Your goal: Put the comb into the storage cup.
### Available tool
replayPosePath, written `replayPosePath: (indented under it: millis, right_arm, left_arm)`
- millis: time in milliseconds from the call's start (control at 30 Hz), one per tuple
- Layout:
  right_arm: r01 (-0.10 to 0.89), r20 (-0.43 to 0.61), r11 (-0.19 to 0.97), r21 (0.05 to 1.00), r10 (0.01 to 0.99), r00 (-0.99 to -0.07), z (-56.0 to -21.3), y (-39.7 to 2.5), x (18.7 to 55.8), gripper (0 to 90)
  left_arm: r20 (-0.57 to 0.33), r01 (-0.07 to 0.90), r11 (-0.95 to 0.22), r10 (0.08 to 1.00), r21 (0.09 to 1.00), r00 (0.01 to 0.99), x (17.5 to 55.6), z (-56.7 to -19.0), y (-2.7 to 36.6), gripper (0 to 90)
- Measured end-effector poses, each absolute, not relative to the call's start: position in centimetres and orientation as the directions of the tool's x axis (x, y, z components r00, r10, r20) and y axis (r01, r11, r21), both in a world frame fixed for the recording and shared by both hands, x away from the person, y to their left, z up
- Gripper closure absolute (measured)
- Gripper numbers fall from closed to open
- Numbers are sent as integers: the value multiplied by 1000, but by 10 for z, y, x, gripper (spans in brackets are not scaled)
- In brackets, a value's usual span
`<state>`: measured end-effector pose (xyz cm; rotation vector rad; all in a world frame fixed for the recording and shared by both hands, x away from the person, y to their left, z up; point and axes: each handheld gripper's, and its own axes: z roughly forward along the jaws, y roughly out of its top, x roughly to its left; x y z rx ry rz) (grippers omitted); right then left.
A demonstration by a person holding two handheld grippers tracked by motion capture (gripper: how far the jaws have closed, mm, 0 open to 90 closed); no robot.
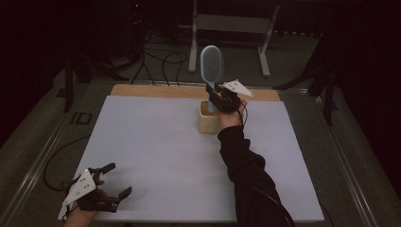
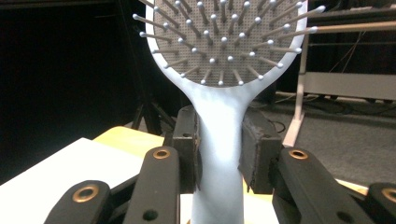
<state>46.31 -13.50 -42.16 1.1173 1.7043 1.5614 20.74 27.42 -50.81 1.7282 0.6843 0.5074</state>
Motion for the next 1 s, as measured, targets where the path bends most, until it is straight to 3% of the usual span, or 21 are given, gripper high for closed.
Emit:
replayPosePath:
  millis: [1000]
  right_arm:
    - [196,117,-14,981,843,-526,-450,-143,458,709]
  left_arm:
    - [-12,185,-184,676,965,737,208,-509,274,0]
